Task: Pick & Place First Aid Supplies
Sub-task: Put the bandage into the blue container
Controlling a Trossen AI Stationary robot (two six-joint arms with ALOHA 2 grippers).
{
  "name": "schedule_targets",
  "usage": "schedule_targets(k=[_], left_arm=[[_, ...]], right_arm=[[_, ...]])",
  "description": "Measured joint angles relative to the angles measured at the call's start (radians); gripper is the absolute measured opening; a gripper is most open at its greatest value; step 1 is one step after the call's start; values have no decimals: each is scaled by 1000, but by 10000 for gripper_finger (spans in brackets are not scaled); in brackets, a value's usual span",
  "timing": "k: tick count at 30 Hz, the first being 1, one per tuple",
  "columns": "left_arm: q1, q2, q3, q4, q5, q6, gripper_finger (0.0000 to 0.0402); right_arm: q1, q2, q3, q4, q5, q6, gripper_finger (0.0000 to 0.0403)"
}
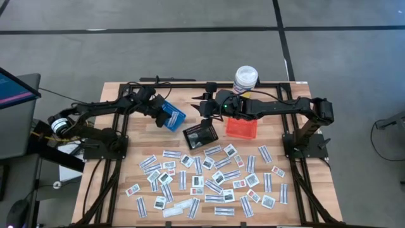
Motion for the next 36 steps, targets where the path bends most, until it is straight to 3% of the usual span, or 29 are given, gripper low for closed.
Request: schedule_targets(k=[4,10,13,23,29,36], left_arm=[[-1,0,0,0,-13,0,40],[0,0,0,11,-183,16,54],[0,0,0,24,-210,78,58],[-38,0,-1,259,-160,77,51],[-158,0,-1,374,-54,83,48],[-314,0,-1,390,-42,233,59]], right_arm=[[0,0,0,0,0,0,122],[0,0,0,0,0,0,121],[0,0,0,0,0,0,122],[0,0,0,0,0,0,122],[0,0,0,-2,0,57,122],[0,0,0,-3,0,61,122]])
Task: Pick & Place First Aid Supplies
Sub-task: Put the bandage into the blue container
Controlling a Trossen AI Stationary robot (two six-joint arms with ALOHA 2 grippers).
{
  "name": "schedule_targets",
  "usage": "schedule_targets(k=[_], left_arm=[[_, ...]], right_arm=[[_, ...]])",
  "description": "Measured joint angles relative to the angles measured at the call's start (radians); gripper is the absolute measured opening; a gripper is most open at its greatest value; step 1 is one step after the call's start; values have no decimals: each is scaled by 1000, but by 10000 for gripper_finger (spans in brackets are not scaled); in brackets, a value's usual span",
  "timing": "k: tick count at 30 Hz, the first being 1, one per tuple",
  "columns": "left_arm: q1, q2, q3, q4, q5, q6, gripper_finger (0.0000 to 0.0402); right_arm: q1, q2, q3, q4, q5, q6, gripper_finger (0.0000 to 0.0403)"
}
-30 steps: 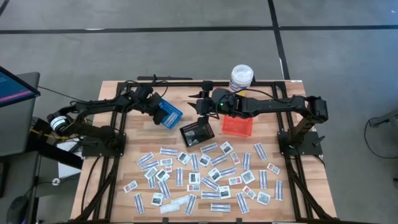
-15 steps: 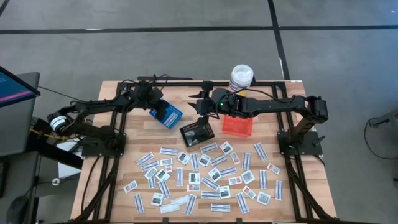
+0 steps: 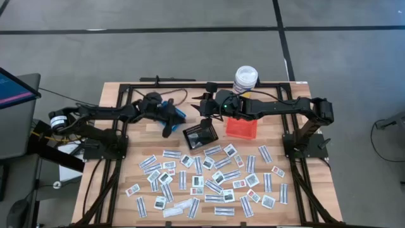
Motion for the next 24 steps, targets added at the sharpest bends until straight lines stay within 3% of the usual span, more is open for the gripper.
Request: schedule_targets(k=[7,11,13,15,17,20,24], left_arm=[[-109,0,0,-21,-14,-39,95],[-146,-17,0,-57,-142,-58,108],[-152,-44,0,-114,-230,-60,112],[-155,-87,0,-193,-288,-89,113],[-155,-141,0,-280,-304,-144,113],[-156,-226,0,-421,-305,-257,112],[-180,-302,0,-595,-291,-429,111]], right_arm=[[-1,0,0,0,6,-41,122],[0,-28,0,-24,78,-69,120],[-3,-77,0,-103,129,-68,116],[-28,-141,0,-223,116,-15,110],[-74,-217,-21,-318,0,82,103],[-165,-328,-114,-352,-295,150,93],[-257,-391,-298,-175,-586,171,86]])
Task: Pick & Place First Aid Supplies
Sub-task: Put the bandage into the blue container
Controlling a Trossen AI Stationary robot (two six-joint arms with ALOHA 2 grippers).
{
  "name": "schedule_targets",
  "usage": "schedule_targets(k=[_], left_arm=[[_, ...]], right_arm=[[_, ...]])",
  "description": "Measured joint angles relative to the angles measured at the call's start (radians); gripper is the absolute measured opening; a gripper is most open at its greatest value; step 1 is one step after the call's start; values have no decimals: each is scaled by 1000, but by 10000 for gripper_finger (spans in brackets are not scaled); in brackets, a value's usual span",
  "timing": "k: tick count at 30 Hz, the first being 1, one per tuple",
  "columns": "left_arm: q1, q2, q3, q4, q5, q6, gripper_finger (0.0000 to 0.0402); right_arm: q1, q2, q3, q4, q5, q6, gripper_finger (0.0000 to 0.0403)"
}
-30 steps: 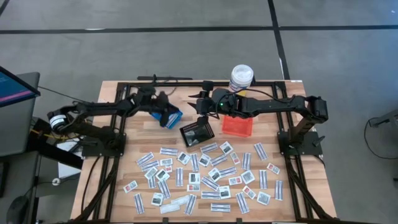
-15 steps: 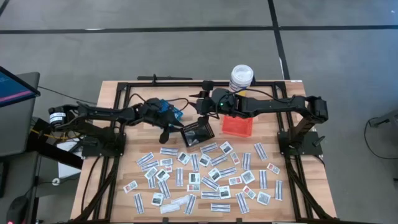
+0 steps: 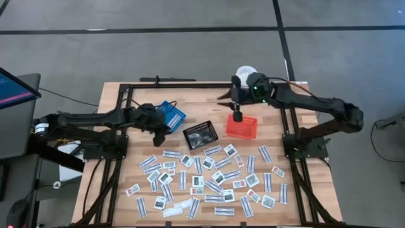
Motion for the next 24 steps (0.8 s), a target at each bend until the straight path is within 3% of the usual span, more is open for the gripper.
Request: schedule_targets(k=[2,6,13,16,21,24], left_arm=[[-20,-12,0,-101,13,-67,111],[-70,-8,-45,-170,77,-196,111],[-156,0,-125,-177,222,-308,111],[-186,0,-127,-190,203,-251,111],[-231,2,-127,-227,67,-156,111],[-264,2,-135,-233,50,-163,111]], right_arm=[[-21,-1,-85,115,-58,43,86],[-32,52,-201,313,-65,88,87],[-9,179,-194,395,-67,-11,87],[7,219,-174,397,-66,-62,87],[33,260,-148,393,-70,-93,87],[45,268,-138,396,-72,-96,87]])
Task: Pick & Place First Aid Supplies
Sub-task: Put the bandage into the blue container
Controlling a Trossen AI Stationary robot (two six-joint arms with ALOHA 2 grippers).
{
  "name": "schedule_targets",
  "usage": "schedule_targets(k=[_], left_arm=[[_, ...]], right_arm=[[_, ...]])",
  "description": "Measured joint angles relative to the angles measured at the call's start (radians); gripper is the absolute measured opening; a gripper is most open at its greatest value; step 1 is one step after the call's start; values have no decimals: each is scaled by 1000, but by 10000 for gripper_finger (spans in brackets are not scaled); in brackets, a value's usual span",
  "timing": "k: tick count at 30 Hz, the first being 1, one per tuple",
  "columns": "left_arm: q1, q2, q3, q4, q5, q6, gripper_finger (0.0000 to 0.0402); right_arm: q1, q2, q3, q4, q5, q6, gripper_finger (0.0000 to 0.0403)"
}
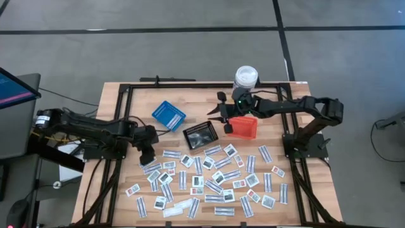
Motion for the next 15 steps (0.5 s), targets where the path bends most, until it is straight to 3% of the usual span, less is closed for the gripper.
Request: schedule_targets(k=[5,15], left_arm=[[-59,10,-37,-2,-91,-81,111],[-130,16,-82,31,-168,-142,101]], right_arm=[[4,-7,2,-8,0,-5,87],[3,-3,1,-12,1,-6,87]])
